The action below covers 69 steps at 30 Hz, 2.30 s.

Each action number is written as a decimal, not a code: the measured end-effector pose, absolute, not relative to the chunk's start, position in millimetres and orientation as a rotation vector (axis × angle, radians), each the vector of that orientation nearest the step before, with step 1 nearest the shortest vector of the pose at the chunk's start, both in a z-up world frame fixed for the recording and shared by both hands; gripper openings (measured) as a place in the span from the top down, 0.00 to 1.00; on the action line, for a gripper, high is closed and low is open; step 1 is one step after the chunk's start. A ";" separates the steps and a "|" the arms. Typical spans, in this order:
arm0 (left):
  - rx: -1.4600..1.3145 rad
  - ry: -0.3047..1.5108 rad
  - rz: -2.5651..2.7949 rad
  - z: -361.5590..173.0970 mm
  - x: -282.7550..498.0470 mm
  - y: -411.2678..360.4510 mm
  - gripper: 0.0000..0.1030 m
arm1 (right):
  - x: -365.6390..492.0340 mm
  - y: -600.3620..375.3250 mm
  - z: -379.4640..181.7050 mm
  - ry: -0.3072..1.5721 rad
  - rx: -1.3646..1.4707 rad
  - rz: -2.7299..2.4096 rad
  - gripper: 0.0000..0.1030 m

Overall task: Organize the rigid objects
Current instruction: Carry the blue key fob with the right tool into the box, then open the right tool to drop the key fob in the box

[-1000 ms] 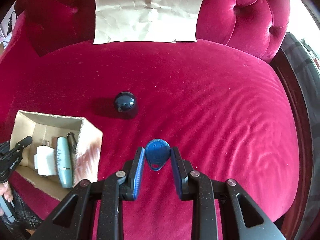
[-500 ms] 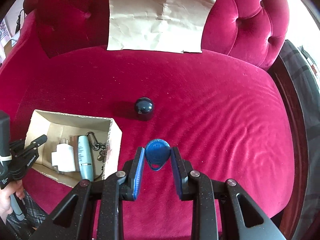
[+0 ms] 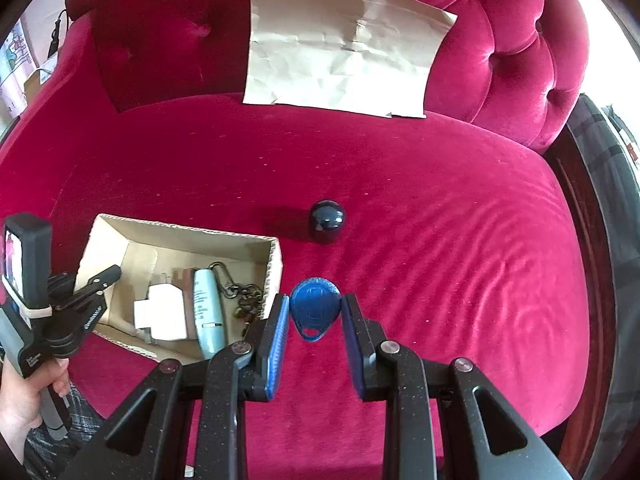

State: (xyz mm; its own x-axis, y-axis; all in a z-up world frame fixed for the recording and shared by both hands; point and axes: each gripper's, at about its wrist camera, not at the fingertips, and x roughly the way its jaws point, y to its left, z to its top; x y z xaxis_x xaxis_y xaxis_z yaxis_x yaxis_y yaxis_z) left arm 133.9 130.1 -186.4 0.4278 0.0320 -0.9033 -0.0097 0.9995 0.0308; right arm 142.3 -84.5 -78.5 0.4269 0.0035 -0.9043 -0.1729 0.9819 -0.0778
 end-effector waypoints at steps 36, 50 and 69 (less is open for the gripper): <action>0.017 1.131 0.027 -185.5 133.2 129.8 0.97 | 143.7 -3.9 -107.5 1.152 -0.186 0.231 0.73; 0.018 1.131 0.027 -185.4 133.2 130.1 0.97 | 143.1 11.8 -129.6 1.179 -0.191 0.251 0.73; 0.016 1.132 0.026 -184.8 134.5 131.5 0.97 | 142.4 14.1 -122.8 1.152 -0.179 0.240 0.47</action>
State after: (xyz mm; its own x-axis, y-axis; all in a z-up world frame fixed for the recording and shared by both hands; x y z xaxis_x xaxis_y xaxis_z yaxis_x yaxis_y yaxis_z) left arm 134.5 131.5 -184.8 0.4249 0.0287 -0.9048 -0.0125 0.9996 0.0258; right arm 142.4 14.1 -122.8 0.3860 0.0958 -0.9175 -0.2792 0.9601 -0.0172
